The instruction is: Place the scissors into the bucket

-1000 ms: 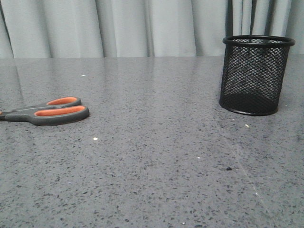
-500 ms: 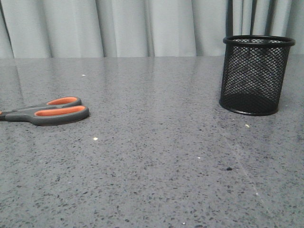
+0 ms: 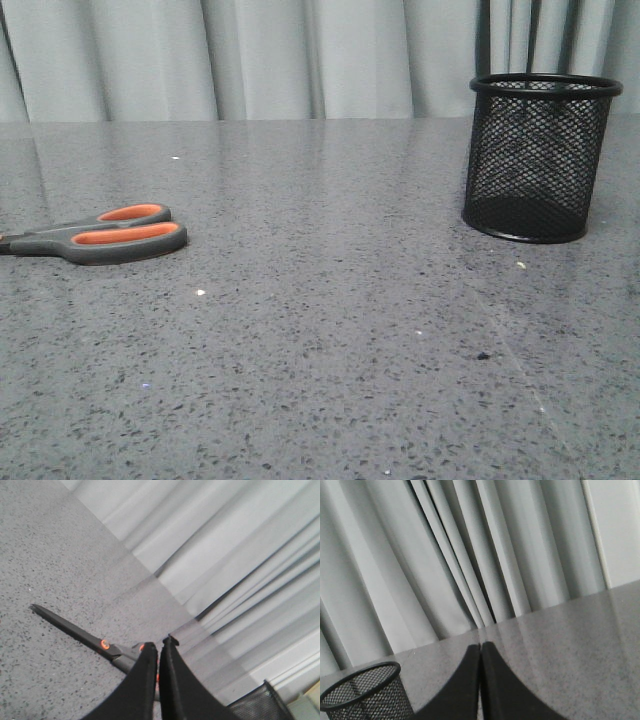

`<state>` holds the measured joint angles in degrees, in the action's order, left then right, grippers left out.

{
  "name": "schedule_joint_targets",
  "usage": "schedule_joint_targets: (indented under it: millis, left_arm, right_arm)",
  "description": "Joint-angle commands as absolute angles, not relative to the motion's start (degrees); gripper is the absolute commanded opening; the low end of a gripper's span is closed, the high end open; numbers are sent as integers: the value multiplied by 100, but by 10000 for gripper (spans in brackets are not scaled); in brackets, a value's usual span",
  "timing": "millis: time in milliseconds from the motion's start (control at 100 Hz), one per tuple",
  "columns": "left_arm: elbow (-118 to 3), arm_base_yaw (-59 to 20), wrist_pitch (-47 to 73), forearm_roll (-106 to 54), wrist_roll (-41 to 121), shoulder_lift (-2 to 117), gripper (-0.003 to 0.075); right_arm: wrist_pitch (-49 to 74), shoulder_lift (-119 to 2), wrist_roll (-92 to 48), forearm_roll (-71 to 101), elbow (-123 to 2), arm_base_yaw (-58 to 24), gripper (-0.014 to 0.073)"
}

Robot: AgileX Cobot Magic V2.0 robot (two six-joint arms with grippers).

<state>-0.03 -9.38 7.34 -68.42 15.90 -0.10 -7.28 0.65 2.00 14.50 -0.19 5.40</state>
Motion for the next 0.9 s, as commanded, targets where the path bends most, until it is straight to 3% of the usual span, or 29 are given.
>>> schedule_joint_targets:
  millis: [0,180,350,420,510,570,640,800,890]
  left_arm:
    - [-121,-924,635,-7035,1726,-166,-20]
    - [-1145,-934,1474,-6088,3104,222,-19]
    - [-2204,-934,2536,-4937,4042,1491,-5]
    - [-2646,-934,2945,-4730,4682,2129,55]
    - [-3237,-934,3461,-4610,5325,2918,190]
    - [-3655,-934,3761,-4492,5449,3475,281]
    - [-4122,-946,4055,-4241,5504,4035,336]
    - [-5325,-1240,5084,-2919,5504,5273,337]
    - [-5922,-1545,5568,-2039,5504,5963,338]
  right_arm:
    - [-597,167,175,1499,-491,569,-45]
    - [1503,-394,55,1200,-1636,569,-45]
    - [2597,-1039,-775,1200,-2510,471,-45]
    - [2815,-1106,-805,1200,-2773,329,-44]
    - [3272,-1208,-805,1200,-3155,174,-27]
    - [3505,-1250,-805,1158,-3359,88,29]
    - [3666,-1270,-810,1131,-3515,33,140]
    - [3681,-1270,-810,1118,-3614,22,445]
    - [3671,-1270,-810,1108,-3614,22,490]
